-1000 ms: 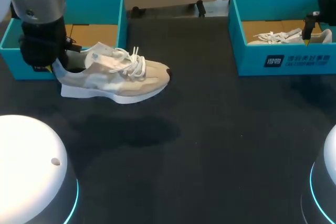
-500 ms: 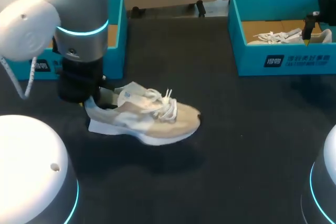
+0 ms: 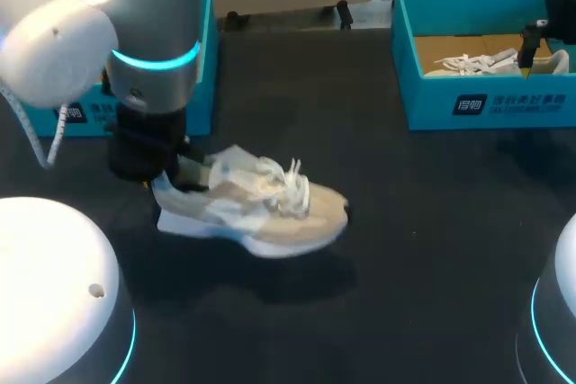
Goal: Take the shoe out of the shoebox, open the shoe tongue, remove and reinsert the insole, then place the shoe into the shoebox
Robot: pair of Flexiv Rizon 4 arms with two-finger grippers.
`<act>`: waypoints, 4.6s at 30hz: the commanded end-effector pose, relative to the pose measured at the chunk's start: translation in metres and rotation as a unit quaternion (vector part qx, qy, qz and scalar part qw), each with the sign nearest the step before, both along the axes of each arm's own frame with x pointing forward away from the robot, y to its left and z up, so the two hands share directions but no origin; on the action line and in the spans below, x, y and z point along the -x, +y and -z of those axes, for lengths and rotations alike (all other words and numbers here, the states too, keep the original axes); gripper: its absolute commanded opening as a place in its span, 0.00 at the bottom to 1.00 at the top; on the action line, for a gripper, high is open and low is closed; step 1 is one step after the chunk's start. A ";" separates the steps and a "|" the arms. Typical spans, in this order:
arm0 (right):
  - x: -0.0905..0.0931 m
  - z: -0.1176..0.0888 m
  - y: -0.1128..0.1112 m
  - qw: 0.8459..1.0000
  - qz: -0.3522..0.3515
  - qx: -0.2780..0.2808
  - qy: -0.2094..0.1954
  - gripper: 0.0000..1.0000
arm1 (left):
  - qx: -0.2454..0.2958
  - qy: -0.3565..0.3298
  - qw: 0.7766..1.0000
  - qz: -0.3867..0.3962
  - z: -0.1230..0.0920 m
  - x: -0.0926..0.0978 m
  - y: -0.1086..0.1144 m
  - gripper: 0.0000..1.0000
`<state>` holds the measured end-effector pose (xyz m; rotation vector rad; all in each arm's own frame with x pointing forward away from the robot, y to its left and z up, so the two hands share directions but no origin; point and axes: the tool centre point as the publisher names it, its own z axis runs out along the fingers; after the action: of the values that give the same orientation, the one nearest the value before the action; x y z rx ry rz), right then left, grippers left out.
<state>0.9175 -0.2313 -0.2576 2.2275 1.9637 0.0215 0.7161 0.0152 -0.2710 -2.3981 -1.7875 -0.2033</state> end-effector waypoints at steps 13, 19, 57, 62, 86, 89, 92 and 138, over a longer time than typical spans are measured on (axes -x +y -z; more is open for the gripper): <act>0.001 0.000 0.000 1.000 0.000 0.000 -0.001 1.00 | -0.006 0.002 0.999 -0.032 0.065 0.010 -0.053 0.00; 0.001 0.000 0.000 1.000 0.000 0.000 -0.001 1.00 | -0.016 -0.003 0.999 -0.049 0.082 0.006 -0.062 0.00; 0.001 0.000 0.000 1.000 0.000 0.000 -0.001 1.00 | -0.023 -0.052 0.998 -0.035 0.116 0.010 -0.100 0.00; 0.001 0.000 0.000 1.000 0.000 0.000 -0.001 1.00 | -0.021 -0.049 0.998 -0.038 0.117 0.011 -0.101 0.00; 0.001 0.000 0.000 1.000 0.000 0.000 -0.001 1.00 | 0.009 -0.014 0.997 -0.073 0.098 0.009 -0.090 1.00; 0.001 0.000 0.000 1.000 0.000 0.000 -0.001 1.00 | 0.033 -0.002 0.995 -0.093 0.078 0.008 -0.084 1.00; 0.001 0.000 0.000 1.000 0.000 0.000 -0.001 1.00 | 0.057 0.006 0.992 -0.111 0.058 0.010 -0.076 1.00; 0.001 0.000 0.000 1.000 0.000 0.000 -0.001 1.00 | 0.254 0.327 0.734 -0.538 -0.026 0.035 0.022 1.00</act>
<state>0.9175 -0.2314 -0.2576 2.2278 1.9634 0.0216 0.6763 0.0303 -0.2387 -1.4196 -2.5637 0.8447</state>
